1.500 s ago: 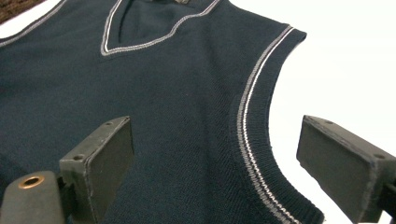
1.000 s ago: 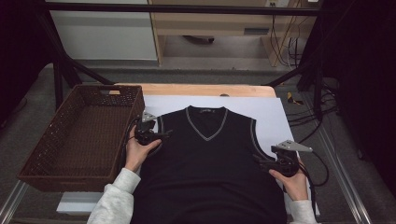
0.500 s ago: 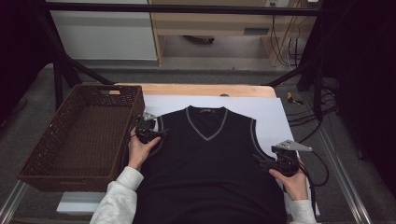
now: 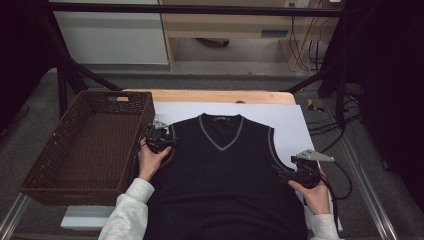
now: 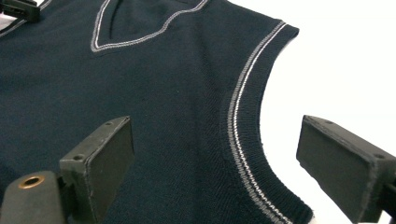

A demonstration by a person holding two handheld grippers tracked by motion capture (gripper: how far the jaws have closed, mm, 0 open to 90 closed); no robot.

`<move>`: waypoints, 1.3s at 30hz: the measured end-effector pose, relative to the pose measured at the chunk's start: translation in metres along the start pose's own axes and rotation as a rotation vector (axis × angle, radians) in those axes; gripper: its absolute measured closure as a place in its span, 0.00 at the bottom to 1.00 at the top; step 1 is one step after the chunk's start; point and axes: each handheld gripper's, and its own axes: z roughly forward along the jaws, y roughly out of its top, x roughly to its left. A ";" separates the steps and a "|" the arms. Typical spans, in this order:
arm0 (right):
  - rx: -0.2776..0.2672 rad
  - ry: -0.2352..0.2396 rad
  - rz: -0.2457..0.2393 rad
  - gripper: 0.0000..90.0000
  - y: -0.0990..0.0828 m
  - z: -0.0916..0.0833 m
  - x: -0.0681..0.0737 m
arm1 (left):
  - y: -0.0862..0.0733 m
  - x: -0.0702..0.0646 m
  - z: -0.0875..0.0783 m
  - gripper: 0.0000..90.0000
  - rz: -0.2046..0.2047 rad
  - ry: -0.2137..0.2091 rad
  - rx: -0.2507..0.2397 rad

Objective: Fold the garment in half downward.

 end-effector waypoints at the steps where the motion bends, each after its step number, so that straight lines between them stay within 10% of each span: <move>1: 0.000 -0.001 0.001 0.13 0.000 0.000 0.000 | 0.000 0.000 0.000 0.65 -0.007 -0.008 0.002; 8: -0.001 -0.005 0.008 0.16 0.002 0.006 -0.001 | 0.000 -0.003 0.000 0.84 0.008 -0.046 0.007; 39: 0.094 -0.133 0.015 0.46 0.042 0.087 -0.033 | -0.001 -0.001 0.001 0.85 0.007 -0.069 -0.002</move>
